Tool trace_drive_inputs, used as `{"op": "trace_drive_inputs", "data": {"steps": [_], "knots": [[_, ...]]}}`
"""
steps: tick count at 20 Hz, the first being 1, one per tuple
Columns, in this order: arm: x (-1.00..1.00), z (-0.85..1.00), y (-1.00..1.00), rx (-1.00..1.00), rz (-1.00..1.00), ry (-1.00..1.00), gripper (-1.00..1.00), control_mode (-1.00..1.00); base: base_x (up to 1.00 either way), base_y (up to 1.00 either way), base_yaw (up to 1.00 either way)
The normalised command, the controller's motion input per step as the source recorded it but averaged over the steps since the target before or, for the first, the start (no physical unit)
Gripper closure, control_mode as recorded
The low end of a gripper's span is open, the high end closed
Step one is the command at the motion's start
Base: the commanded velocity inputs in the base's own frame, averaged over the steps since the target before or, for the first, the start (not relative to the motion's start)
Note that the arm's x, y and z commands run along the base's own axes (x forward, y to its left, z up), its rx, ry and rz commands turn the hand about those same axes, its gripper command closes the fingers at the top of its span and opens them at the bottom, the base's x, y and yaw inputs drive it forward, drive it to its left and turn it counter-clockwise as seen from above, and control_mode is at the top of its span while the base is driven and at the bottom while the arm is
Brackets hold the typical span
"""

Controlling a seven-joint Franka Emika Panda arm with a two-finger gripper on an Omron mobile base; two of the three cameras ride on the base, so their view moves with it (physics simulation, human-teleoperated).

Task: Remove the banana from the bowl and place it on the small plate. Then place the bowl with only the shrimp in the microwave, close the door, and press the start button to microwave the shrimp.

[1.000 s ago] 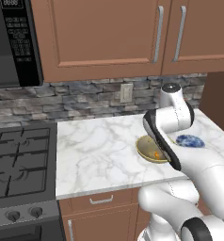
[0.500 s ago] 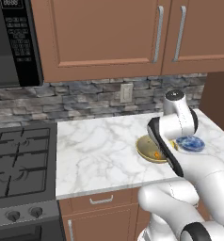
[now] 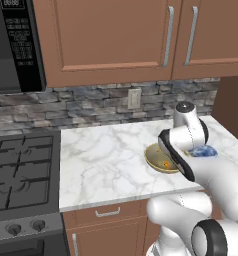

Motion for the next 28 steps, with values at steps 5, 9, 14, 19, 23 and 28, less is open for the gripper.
{"op": "trace_drive_inputs", "data": {"steps": [5, 9, 14, 19, 23, 28], "knots": [[0.16, -0.19, 0.00, 0.00, 0.04, 0.00, -1.00, -1.00, 0.00, 0.00, 0.00], [0.21, -0.23, 0.00, 0.00, 0.03, 0.00, -1.00, -1.00, 0.00, 0.00, 0.00], [0.25, -0.21, -0.01, 0.00, 0.03, 0.00, -1.00, -1.00, 0.00, 0.00, 0.00], [0.24, -0.08, -0.04, 0.00, 0.01, 0.01, -1.00, -1.00, 0.00, 0.00, 0.00], [0.35, -0.08, -0.11, 0.00, 0.00, 0.04, -1.00, -1.00, 0.00, 0.00, 0.00], [0.33, -0.14, -0.07, 0.00, 0.00, 0.08, -1.00, -1.00, 0.00, 0.00, 0.00]]}}
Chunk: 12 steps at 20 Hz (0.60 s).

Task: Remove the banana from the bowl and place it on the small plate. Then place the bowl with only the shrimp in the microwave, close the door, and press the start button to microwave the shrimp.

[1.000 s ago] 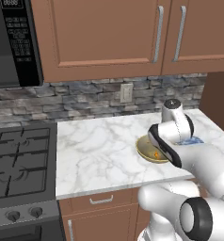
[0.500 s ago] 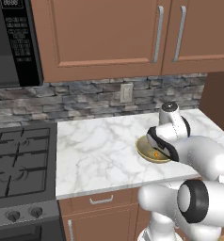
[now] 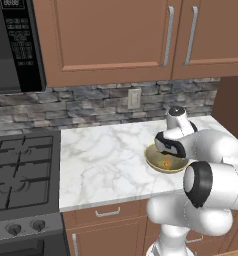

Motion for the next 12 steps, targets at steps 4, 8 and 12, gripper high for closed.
{"op": "trace_drive_inputs", "data": {"steps": [4, 8, 12], "knots": [[0.19, -0.23, -0.04, 0.00, 0.00, 0.08, -1.00, -1.00, 0.00, 0.00, 0.00], [0.18, -0.23, -0.14, 0.00, 0.02, 0.04, -1.00, -1.00, 0.00, 0.00, 0.00], [0.16, -0.18, -0.19, 0.00, 0.02, 0.04, -1.00, -1.00, 0.00, 0.00, 0.00]]}}
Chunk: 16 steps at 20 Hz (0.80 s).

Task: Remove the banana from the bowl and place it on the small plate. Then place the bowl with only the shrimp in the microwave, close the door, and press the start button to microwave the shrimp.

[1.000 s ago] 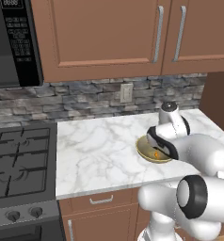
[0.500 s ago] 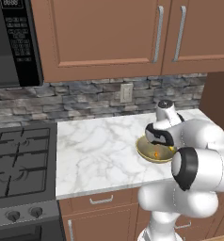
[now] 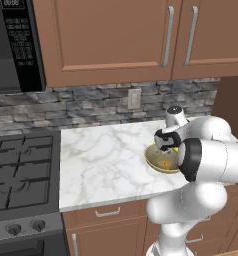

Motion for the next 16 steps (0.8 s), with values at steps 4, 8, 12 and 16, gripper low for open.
{"op": "trace_drive_inputs", "data": {"steps": [4, 8, 12, 16], "knots": [[0.07, -0.21, -0.16, 0.00, 0.03, 0.06, -1.00, -1.00, 0.00, 0.00, 0.00], [0.00, -0.21, -0.03, 0.00, 0.01, 0.05, 1.00, -1.00, 0.00, 0.00, 0.00], [0.00, -0.03, 0.00, 0.00, 0.00, 0.01, 1.00, -1.00, 0.00, 0.00, 0.00], [0.00, 0.00, 0.00, 0.00, 0.00, 0.00, 1.00, -1.00, 0.00, 0.00, 0.00]]}}
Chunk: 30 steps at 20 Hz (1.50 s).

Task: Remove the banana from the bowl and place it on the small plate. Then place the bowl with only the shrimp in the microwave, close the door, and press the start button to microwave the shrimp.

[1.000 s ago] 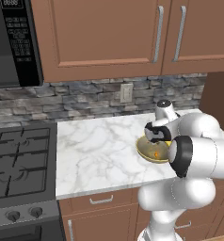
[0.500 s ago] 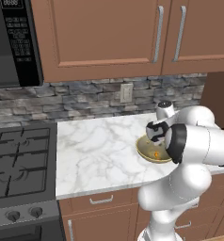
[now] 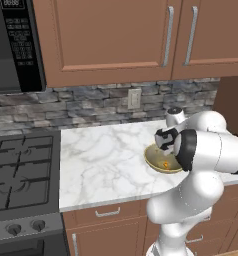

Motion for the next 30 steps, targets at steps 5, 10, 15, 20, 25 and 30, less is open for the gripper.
{"op": "trace_drive_inputs", "data": {"steps": [5, 10, 15, 20, 25, 30], "knots": [[-0.01, 0.07, -0.02, 0.00, 0.00, -0.02, 1.00, -1.00, 0.00, 0.00, 0.00], [-0.04, 0.22, -0.19, 0.00, 0.00, -0.05, 1.00, -1.00, 0.00, 0.00, 0.00], [0.00, 0.21, -0.35, 0.00, 0.00, -0.02, 1.00, -1.00, 0.00, 0.00, 0.00], [0.00, 0.19, -0.39, 0.00, 0.00, -0.03, 1.00, -1.00, 0.00, 0.00, 0.00], [0.00, 0.17, -0.64, 0.00, 0.00, 0.00, 1.00, -1.00, 0.00, 0.00, 0.00], [0.00, 0.03, -0.67, 0.00, -0.01, 0.02, 1.00, -1.00, 0.00, 0.00, 0.00]]}}
